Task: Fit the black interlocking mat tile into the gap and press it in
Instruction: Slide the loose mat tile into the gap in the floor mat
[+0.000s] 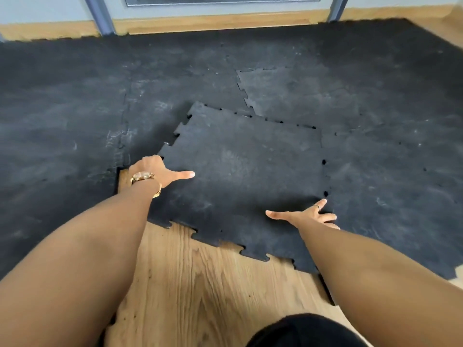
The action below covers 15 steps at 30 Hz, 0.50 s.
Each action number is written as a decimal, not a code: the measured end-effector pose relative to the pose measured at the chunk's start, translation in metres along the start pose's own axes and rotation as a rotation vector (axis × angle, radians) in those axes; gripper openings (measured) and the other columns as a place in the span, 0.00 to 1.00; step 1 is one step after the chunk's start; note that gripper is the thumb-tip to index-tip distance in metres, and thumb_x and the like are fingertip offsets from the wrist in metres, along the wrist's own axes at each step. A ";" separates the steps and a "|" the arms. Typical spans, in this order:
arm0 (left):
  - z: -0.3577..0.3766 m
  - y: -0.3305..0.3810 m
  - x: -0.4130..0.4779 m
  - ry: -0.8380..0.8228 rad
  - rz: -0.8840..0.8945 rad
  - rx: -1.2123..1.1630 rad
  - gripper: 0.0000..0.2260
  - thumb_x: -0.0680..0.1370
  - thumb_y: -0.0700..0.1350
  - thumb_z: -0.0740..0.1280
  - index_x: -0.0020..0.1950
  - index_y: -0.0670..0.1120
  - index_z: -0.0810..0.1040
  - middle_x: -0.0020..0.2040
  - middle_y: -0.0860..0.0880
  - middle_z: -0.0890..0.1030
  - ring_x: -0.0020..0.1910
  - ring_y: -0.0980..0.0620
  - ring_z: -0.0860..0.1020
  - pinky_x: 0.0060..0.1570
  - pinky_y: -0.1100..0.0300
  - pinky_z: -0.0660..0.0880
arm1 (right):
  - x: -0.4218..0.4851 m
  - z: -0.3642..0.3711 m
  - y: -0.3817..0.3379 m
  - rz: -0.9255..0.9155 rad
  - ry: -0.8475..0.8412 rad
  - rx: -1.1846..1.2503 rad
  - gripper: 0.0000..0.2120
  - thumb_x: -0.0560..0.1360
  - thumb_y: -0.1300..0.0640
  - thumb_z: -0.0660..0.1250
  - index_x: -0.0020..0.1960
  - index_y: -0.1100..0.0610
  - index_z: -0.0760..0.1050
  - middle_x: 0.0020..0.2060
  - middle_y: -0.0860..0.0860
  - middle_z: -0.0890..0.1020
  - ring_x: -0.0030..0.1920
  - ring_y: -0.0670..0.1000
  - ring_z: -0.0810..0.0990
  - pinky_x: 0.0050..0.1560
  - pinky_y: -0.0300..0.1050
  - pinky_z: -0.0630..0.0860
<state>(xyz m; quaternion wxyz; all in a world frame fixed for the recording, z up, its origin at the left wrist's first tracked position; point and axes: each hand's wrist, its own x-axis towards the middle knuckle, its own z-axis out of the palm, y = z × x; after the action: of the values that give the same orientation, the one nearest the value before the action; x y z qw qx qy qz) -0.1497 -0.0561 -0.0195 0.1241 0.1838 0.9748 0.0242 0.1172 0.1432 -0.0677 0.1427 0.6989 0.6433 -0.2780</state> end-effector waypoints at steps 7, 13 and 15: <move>0.029 -0.055 -0.069 -0.063 -0.188 -0.071 0.42 0.60 0.79 0.63 0.51 0.42 0.73 0.46 0.45 0.78 0.51 0.40 0.79 0.44 0.52 0.71 | -0.021 0.013 0.024 -0.067 0.170 0.043 0.60 0.49 0.38 0.83 0.71 0.55 0.55 0.65 0.62 0.65 0.65 0.64 0.65 0.61 0.59 0.66; 0.064 -0.083 -0.138 -0.086 -0.305 -0.167 0.45 0.63 0.77 0.62 0.61 0.40 0.64 0.44 0.46 0.78 0.48 0.42 0.81 0.38 0.54 0.70 | -0.027 0.002 0.048 -0.112 0.089 -0.017 0.68 0.54 0.40 0.82 0.79 0.53 0.41 0.71 0.62 0.64 0.69 0.65 0.62 0.67 0.58 0.63; 0.062 -0.088 -0.145 -0.078 -0.286 -0.165 0.43 0.63 0.77 0.61 0.59 0.41 0.65 0.40 0.48 0.76 0.46 0.42 0.81 0.39 0.54 0.69 | -0.028 0.001 0.047 -0.119 0.057 -0.039 0.67 0.55 0.39 0.81 0.79 0.56 0.41 0.72 0.59 0.64 0.71 0.64 0.60 0.69 0.56 0.61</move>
<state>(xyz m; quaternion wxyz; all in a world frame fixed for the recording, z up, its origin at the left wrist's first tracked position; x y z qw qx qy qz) -0.0349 -0.1910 -0.0539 0.1789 0.0333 0.9801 0.0791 0.1629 0.1130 -0.0602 0.1211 0.6640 0.6929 -0.2534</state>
